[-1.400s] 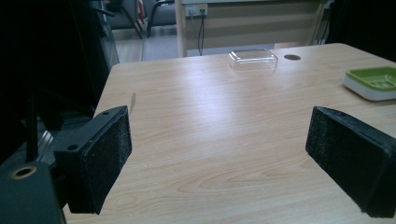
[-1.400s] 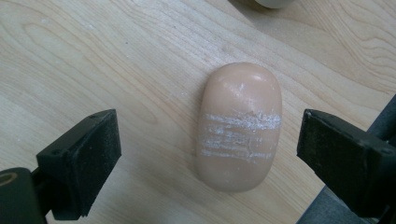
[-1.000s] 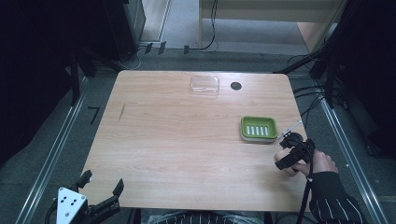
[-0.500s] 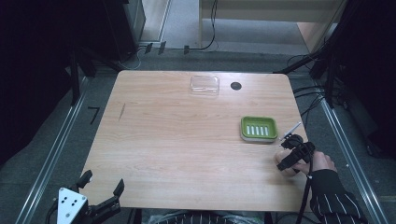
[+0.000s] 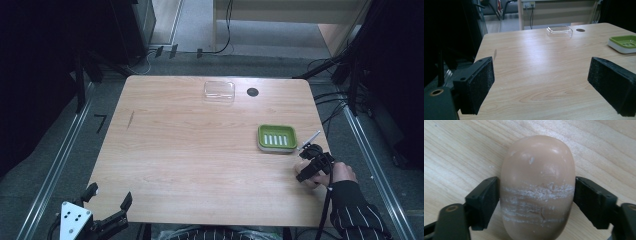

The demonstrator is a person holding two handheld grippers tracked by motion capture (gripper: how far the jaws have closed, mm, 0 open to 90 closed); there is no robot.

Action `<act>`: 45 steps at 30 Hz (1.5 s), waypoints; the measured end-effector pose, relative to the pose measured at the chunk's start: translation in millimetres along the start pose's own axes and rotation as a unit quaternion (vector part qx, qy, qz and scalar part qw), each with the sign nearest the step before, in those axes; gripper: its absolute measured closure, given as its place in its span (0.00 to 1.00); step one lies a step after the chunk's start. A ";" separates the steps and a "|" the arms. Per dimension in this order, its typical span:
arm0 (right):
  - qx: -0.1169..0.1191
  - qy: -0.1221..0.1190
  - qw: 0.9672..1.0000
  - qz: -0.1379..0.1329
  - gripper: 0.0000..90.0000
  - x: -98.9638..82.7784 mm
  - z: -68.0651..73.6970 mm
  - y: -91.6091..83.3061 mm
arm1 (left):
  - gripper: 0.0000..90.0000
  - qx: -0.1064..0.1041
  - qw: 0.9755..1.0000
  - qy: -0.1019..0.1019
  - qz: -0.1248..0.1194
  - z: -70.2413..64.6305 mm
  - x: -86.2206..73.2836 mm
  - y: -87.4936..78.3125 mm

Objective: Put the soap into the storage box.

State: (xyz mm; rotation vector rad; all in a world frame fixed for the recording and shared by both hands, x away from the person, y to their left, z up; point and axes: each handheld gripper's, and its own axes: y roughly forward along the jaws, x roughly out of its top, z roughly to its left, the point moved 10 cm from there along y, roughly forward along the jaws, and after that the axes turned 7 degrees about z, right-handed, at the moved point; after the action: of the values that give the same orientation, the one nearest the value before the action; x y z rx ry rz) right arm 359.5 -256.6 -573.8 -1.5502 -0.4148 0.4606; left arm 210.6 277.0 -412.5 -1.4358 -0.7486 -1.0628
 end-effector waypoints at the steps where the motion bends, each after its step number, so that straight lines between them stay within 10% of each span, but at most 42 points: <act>1: 0.009 -0.002 1.000 0.000 0.33 -0.4 1.5 -0.8 | 0.08 0.000 1.000 0.001 0.000 0.0 -0.1 0.0; 45: -0.012 -0.104 0.995 -0.007 0.38 9.1 6.3 -29.5 | 0.08 0.000 1.000 0.002 0.000 0.7 -0.5 -0.7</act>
State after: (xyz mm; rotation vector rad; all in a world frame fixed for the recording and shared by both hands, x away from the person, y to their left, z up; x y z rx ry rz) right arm 364.6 -245.5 -544.7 -1.5277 -0.5928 0.6104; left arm 209.9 277.8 -412.6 -1.4337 -0.7467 -1.0658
